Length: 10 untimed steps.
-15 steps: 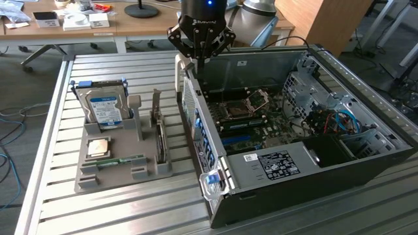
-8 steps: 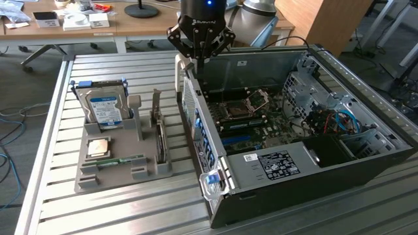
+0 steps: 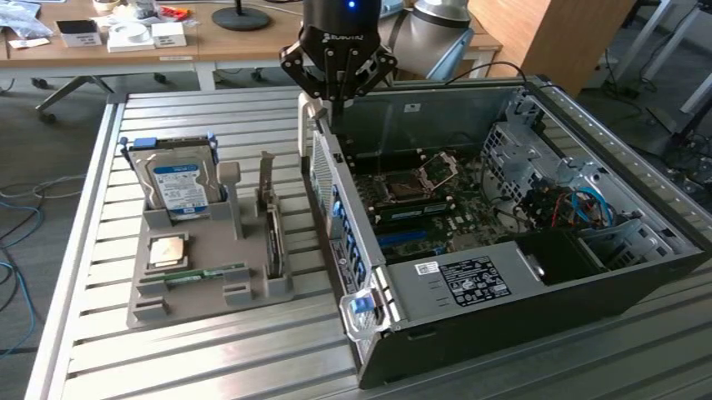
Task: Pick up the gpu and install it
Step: 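Reach for the gpu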
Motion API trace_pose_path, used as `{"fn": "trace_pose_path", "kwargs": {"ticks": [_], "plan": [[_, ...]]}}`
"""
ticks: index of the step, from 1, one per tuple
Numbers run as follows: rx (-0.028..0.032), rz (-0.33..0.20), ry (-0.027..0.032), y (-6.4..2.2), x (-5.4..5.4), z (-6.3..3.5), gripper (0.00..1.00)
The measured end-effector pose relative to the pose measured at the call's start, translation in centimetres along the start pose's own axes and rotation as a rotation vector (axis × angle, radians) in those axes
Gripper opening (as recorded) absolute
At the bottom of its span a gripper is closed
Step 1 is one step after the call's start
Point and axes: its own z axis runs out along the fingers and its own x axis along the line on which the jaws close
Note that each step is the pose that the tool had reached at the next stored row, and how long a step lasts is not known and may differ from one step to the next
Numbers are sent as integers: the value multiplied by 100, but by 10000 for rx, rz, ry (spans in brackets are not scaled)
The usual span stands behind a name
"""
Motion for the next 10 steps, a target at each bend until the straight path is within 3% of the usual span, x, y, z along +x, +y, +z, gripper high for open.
{"fn": "trace_pose_path", "kwargs": {"ticks": [10], "plan": [[1,0,0,-4,51,-1,11]]}}
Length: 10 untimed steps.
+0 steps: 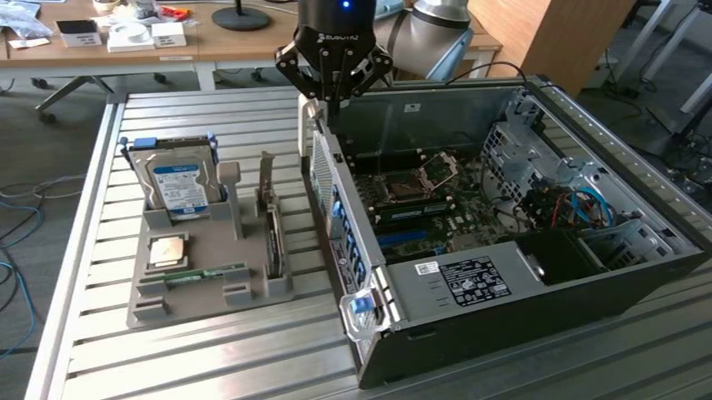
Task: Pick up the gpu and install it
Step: 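Reach for the gpu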
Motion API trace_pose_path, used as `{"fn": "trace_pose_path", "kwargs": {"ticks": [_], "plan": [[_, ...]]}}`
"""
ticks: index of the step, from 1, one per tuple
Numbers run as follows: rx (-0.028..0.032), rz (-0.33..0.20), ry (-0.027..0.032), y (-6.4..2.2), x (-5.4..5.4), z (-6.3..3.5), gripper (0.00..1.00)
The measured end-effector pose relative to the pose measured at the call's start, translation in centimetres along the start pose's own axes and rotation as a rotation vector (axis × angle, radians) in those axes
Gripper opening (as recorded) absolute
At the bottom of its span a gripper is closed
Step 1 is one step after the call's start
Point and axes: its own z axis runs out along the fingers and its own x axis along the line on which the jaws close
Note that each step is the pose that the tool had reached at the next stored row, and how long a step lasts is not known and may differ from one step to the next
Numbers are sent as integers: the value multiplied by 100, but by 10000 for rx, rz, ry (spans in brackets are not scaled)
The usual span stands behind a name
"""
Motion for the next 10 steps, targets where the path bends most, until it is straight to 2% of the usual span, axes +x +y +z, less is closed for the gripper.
{"fn": "trace_pose_path", "kwargs": {"ticks": [10], "plan": [[-1,0,0,-4,49,-1,11]]}}
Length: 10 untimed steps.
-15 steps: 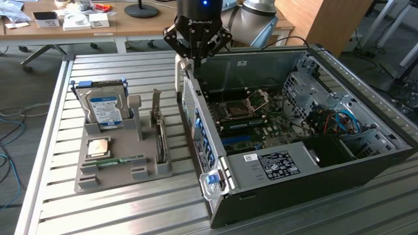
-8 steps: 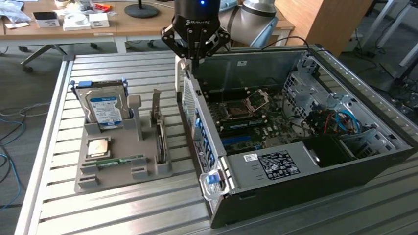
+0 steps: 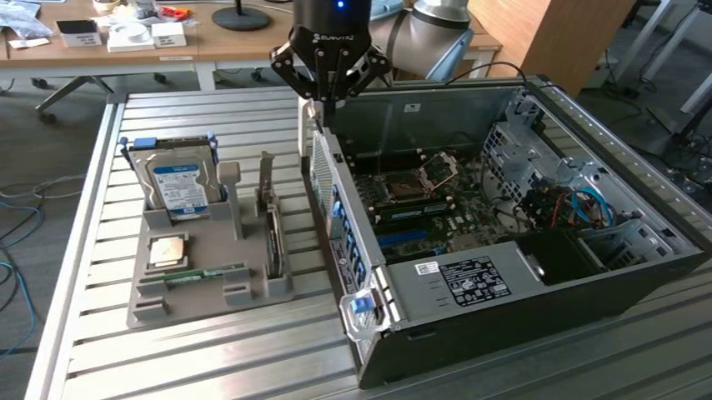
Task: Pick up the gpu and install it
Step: 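Reach for the gpu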
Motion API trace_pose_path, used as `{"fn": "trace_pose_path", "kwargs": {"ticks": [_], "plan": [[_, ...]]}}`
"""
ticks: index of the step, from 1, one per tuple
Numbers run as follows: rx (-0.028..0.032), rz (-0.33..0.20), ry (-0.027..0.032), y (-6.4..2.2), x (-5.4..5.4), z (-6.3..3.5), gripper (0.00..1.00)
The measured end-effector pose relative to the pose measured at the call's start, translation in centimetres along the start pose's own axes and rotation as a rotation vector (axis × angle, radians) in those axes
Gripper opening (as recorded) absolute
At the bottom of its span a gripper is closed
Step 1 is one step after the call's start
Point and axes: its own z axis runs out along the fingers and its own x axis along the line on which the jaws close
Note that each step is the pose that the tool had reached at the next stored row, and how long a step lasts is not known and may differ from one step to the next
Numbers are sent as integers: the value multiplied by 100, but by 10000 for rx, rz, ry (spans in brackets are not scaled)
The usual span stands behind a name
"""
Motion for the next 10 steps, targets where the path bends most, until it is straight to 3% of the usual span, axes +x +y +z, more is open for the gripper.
{"fn": "trace_pose_path", "kwargs": {"ticks": [10], "plan": [[1,0,0,-4,41,-1,11]]}}
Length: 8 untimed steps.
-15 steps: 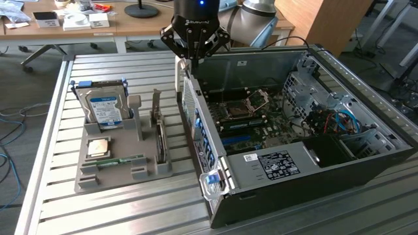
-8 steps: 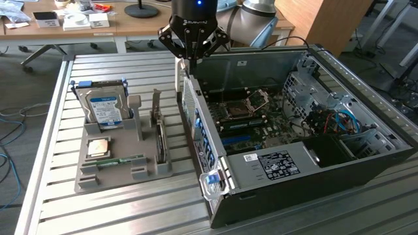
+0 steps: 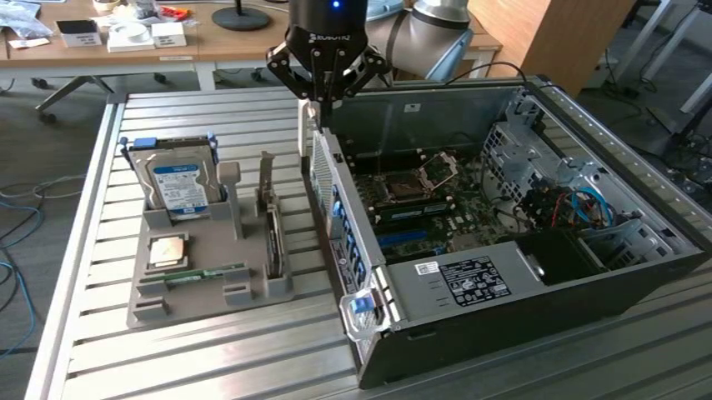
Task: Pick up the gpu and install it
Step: 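Reach for the gpu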
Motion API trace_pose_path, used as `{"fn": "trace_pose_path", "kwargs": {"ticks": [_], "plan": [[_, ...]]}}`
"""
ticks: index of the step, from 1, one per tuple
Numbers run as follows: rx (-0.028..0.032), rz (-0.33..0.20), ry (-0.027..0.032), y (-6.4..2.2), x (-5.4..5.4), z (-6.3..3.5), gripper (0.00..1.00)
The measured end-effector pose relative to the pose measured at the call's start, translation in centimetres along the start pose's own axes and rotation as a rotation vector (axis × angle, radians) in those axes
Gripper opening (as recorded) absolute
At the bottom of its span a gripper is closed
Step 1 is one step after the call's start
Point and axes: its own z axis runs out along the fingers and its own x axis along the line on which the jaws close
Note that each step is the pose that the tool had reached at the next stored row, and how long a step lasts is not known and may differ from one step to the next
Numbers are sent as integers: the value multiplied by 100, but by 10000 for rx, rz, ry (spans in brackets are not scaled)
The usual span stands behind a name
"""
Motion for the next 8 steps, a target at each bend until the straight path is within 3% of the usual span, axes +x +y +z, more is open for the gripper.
{"fn": "trace_pose_path", "kwargs": {"ticks": [8], "plan": [[0,0,0,-10,134,-2,11]]}}
